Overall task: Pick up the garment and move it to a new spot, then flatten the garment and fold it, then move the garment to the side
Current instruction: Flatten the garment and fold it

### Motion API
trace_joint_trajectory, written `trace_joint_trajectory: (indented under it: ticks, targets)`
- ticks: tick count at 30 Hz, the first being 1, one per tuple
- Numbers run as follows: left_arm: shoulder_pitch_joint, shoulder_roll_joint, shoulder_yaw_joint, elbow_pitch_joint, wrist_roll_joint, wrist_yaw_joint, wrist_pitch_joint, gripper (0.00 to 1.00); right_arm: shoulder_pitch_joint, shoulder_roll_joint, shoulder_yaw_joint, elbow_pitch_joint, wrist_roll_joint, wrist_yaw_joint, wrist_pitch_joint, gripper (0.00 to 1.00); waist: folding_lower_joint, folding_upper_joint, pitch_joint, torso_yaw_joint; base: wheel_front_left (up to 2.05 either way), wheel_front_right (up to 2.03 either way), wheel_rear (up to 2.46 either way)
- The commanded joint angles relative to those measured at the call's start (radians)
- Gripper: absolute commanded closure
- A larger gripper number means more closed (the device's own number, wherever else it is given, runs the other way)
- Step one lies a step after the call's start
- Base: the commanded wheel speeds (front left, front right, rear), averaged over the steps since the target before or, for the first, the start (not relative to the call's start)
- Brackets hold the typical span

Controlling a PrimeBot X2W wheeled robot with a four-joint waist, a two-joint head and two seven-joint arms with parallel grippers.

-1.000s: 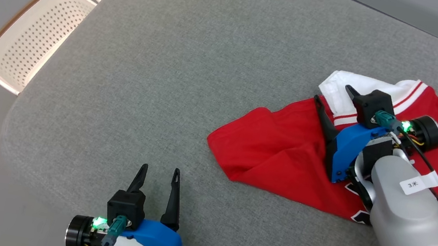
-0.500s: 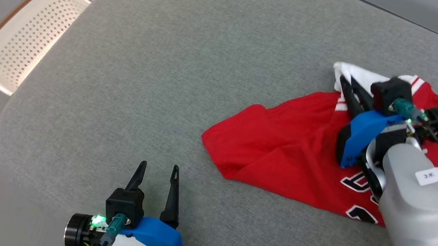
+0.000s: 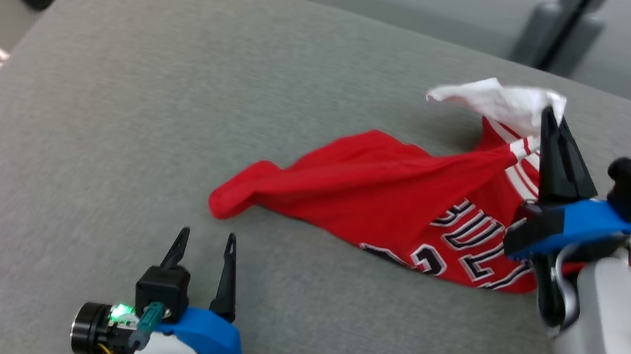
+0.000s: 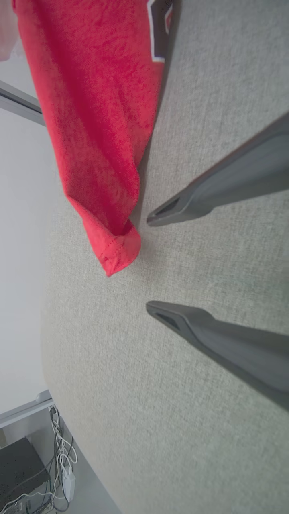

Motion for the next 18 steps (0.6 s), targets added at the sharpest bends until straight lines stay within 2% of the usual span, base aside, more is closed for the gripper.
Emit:
trace_joint_trajectory:
  ticks: [1,4,8,9,11,13,14,15,18]
  targets:
    - [0.007,0.000,0.010,0.006,0.010,-0.006,-0.001,0.00,0.050,0.012,-0.010,-0.018,0.003,0.000,-0.003,1.00,0.0001,0.0000,-0.067,-0.079,0.00,0.00,0.00]
    - [0.020,0.001,0.036,0.022,0.024,-0.018,-0.001,0.00,0.160,0.035,-0.059,-0.078,0.018,0.000,-0.003,1.00,0.0001,0.0000,-0.093,-0.139,0.00,0.00,0.00]
    - [0.043,0.000,0.075,0.043,0.037,-0.029,-0.001,0.00,0.297,0.055,-0.069,-0.115,0.036,0.000,-0.003,1.00,0.0001,0.0000,-0.119,-0.216,0.00,0.00,0.00]
    - [0.047,0.000,0.085,0.045,0.042,-0.032,-0.001,0.00,0.328,0.058,-0.074,-0.118,0.041,0.000,-0.003,0.97,0.0001,0.0000,-0.124,-0.233,0.00,0.00,0.00]
    - [0.059,0.000,0.104,0.050,0.046,-0.036,-0.001,0.00,0.389,0.061,-0.085,-0.114,0.047,0.000,-0.003,0.84,0.0001,0.0000,-0.134,-0.259,0.00,0.00,0.00]
    - [0.070,0.000,0.118,0.052,0.049,-0.039,-0.001,0.00,0.438,0.063,-0.094,-0.103,0.051,0.000,-0.003,0.49,0.0001,0.0000,-0.138,-0.279,0.00,0.00,0.00]
    - [0.074,0.000,0.123,0.055,0.050,-0.041,-0.001,0.00,0.460,0.064,-0.094,-0.097,0.046,0.000,-0.003,0.17,0.0001,0.0000,-0.142,-0.284,0.00,0.00,0.00]
    - [0.076,0.000,0.126,0.058,0.050,-0.043,0.000,0.00,0.480,0.064,-0.094,-0.091,0.047,0.000,-0.003,0.00,0.0001,0.0000,-0.142,-0.288,0.00,0.00,0.00]
    - [0.075,0.000,0.134,0.063,0.054,-0.050,-0.001,0.00,0.498,0.063,-0.113,-0.106,0.051,0.000,-0.003,0.00,0.0001,0.0000,-0.141,-0.294,0.00,0.00,0.00]
